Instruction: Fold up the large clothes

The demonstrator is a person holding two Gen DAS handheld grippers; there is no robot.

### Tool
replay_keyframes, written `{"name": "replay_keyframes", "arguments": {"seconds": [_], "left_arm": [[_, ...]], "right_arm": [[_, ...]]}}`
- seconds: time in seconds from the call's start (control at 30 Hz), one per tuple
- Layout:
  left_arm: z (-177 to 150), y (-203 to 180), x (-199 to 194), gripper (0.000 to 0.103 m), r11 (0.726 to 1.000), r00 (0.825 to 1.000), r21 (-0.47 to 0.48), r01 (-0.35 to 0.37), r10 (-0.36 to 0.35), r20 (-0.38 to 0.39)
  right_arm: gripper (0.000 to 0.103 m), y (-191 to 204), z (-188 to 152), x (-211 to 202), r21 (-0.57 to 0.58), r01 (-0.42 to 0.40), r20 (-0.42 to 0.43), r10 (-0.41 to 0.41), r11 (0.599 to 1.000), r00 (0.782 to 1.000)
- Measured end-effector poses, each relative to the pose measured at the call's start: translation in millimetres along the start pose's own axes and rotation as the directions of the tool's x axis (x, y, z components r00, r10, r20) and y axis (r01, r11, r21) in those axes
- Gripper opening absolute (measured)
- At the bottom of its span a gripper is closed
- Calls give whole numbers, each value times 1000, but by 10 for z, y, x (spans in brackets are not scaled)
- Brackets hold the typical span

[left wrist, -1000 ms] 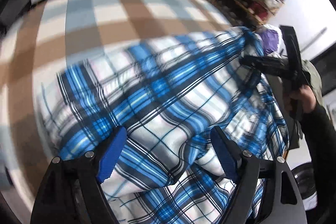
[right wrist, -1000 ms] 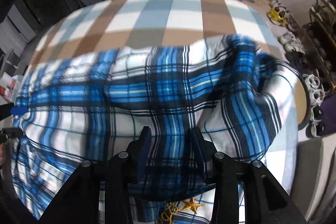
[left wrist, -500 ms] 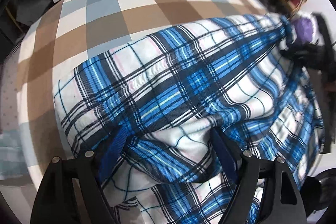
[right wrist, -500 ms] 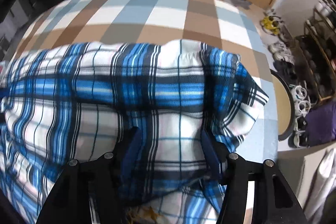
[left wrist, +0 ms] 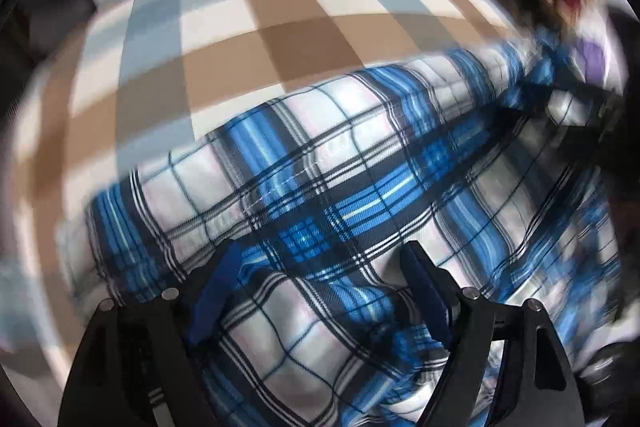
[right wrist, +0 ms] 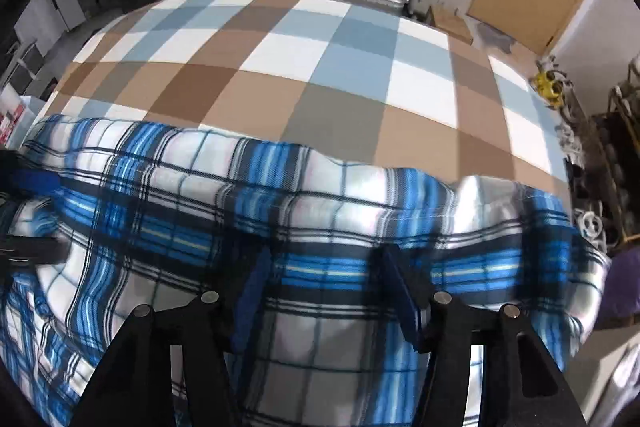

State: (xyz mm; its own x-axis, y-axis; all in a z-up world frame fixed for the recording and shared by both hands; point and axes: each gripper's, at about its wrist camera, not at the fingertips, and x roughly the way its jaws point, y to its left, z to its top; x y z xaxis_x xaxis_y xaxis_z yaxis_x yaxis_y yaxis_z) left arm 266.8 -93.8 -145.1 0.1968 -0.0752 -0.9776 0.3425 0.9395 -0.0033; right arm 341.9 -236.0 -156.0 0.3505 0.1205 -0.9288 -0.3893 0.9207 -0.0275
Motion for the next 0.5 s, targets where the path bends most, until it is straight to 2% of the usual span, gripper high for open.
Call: {"name": "replay_keyframes", "arguments": {"seconds": [0.03, 0.07, 0.1, 0.13, 0.2, 0.27, 0.3, 0.33, 0.37, 0.43, 0.5], "left_arm": [[3, -59, -12, 78, 1000, 1000, 18, -26, 26, -13], [2, -87, -51, 78, 1000, 1000, 23, -18, 18, -12], [-16, -98, -133, 78, 1000, 1000, 27, 3, -3, 8], [-46, -96, -208, 78, 1000, 999, 29, -4, 3, 33], [-130, -63, -200, 79, 999, 999, 21, -41, 40, 26], [-262, 35, -38, 78, 997, 996, -9, -70, 70, -47], [-311, 76, 7, 78, 996, 994, -11, -92, 92, -54], [-354, 81, 17, 78, 993, 992, 5, -122, 122, -39], [-392, 59, 4, 78, 989, 989, 24, -146, 146, -10], [-450, 23, 38, 79, 988, 988, 37, -153, 153, 2], [-481, -6, 73, 80, 986, 987, 35, -161, 161, 18]], "right_arm": [[47, -55, -12, -96, -14, 10, 35, -9, 1000, 999], [47, -118, -31, -215, -15, 54, 92, -52, 998, 994], [52, -215, -53, -332, -2, 91, 145, -90, 996, 985], [60, -337, -67, -367, 31, 108, 149, -111, 994, 983], [61, -598, -151, -250, 104, 120, 55, -126, 987, 991], [61, -751, -311, -47, 135, 84, -50, -78, 987, 996], [62, -768, -386, -41, 130, 58, -39, -53, 990, 998], [62, -757, -410, -78, 113, 62, -24, -59, 992, 998], [61, -718, -442, -114, 91, 73, -46, -69, 993, 997], [61, -619, -481, -289, 90, 69, 7, -70, 994, 998], [62, -434, -488, -429, 62, -28, 69, 24, 998, 997]]}}
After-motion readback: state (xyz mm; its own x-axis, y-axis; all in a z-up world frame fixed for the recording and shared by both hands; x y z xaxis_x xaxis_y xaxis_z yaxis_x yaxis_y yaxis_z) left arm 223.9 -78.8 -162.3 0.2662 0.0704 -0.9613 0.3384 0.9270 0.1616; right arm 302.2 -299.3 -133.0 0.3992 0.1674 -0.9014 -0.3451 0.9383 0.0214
